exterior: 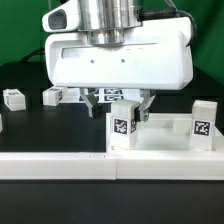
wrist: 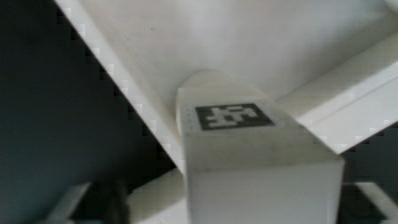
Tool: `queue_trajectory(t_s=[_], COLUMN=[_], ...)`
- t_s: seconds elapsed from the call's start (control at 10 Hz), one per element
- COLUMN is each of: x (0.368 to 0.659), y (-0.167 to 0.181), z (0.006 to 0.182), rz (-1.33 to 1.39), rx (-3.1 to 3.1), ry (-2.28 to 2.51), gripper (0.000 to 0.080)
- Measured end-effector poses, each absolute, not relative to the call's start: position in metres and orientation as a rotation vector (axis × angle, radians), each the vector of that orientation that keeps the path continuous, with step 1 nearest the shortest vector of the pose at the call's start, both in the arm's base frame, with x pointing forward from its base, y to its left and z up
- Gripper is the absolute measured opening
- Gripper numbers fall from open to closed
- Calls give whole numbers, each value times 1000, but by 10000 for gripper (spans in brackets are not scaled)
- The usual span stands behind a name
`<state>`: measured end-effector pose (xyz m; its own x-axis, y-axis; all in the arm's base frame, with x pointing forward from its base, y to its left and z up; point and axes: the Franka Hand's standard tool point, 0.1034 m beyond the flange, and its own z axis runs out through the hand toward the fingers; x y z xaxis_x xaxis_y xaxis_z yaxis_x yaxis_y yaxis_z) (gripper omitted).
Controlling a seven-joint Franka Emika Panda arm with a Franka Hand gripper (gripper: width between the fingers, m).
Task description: Assemble square table
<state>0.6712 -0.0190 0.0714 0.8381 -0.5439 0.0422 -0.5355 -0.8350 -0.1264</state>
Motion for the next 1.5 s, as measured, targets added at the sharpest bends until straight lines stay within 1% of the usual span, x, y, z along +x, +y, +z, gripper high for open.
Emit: queue_trajectory(t_s=[0.1, 0.2, 0.6, 0.8, 1.0, 1.2, 1.5], x=[671, 671, 671, 668, 667, 667, 667], y=[-20, -19, -22, -23, -17, -16, -15], z=[71, 72, 71, 70, 73, 71, 71], rz=[-116, -110, -84, -31, 61, 100, 105], rx=[-2906, -2865, -2706, -2423, -1950, -1636, -1522], ry=[859, 974, 1340, 1801, 2289, 2496, 2573], gripper=[388, 288, 288, 288, 290, 290, 295])
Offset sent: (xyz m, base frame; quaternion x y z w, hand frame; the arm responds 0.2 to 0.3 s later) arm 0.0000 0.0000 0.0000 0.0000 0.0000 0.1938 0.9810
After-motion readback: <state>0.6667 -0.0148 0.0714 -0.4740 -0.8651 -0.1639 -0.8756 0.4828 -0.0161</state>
